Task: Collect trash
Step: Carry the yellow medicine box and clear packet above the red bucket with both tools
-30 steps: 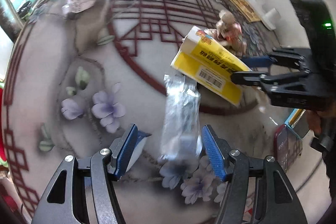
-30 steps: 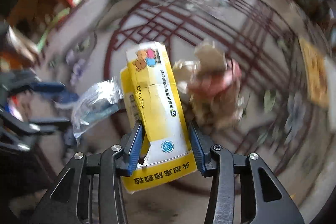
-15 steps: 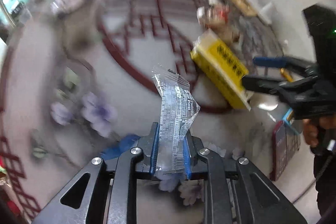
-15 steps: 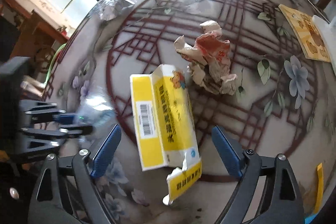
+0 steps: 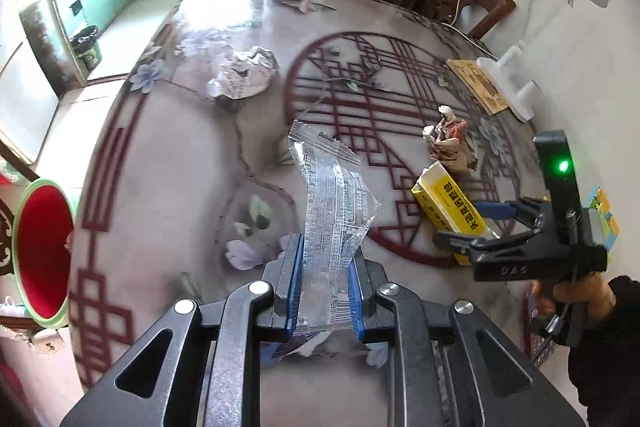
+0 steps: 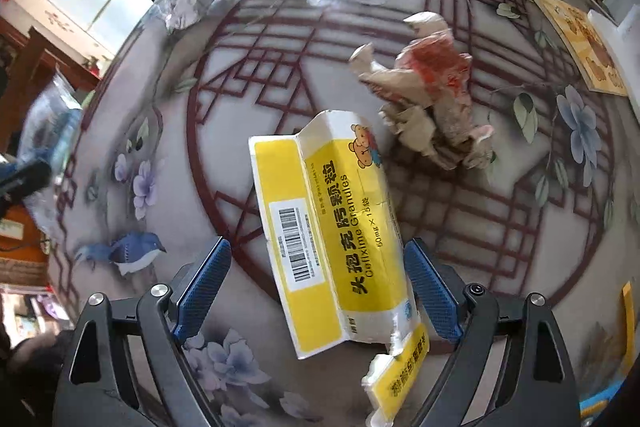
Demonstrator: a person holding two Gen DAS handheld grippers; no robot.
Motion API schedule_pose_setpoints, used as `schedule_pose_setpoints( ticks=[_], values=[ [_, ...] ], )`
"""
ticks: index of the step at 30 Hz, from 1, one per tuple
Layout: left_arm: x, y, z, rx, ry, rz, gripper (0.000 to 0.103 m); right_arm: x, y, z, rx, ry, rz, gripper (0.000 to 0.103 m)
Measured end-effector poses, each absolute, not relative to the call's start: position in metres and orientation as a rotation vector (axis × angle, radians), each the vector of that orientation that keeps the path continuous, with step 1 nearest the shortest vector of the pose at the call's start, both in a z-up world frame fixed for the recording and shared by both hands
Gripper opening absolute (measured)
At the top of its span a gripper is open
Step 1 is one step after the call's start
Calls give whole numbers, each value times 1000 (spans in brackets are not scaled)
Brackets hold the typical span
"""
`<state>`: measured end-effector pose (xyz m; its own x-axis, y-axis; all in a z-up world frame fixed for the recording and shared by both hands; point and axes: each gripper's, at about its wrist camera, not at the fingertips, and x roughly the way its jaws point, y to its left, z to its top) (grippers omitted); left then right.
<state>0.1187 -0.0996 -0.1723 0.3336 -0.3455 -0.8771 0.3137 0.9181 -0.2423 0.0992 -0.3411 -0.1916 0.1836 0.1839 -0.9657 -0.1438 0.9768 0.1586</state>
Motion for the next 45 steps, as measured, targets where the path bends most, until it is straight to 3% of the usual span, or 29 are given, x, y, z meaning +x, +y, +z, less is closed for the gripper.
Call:
schedule_pose_setpoints(
  ticks=[3, 8, 17, 36, 45],
  values=[
    [116, -88, -167, -33, 1131, -425, 17, 95, -332, -192, -4, 1356, 204, 83],
    [114, -70, -156, -38, 1095, -423, 17, 90, -323, -188, -17, 1324, 140, 58],
    [113, -25, -150, -72, 1074, -412, 17, 83, -305, -171, 90, 1269, 73, 37],
    [124, 85, -146, -142, 1049, -370, 17, 83, -178, -98, 98, 1083, 135, 36],
    [130, 135, -149, -169, 1046, -345, 17, 95, -133, -99, 49, 1100, 136, 37]
  ],
)
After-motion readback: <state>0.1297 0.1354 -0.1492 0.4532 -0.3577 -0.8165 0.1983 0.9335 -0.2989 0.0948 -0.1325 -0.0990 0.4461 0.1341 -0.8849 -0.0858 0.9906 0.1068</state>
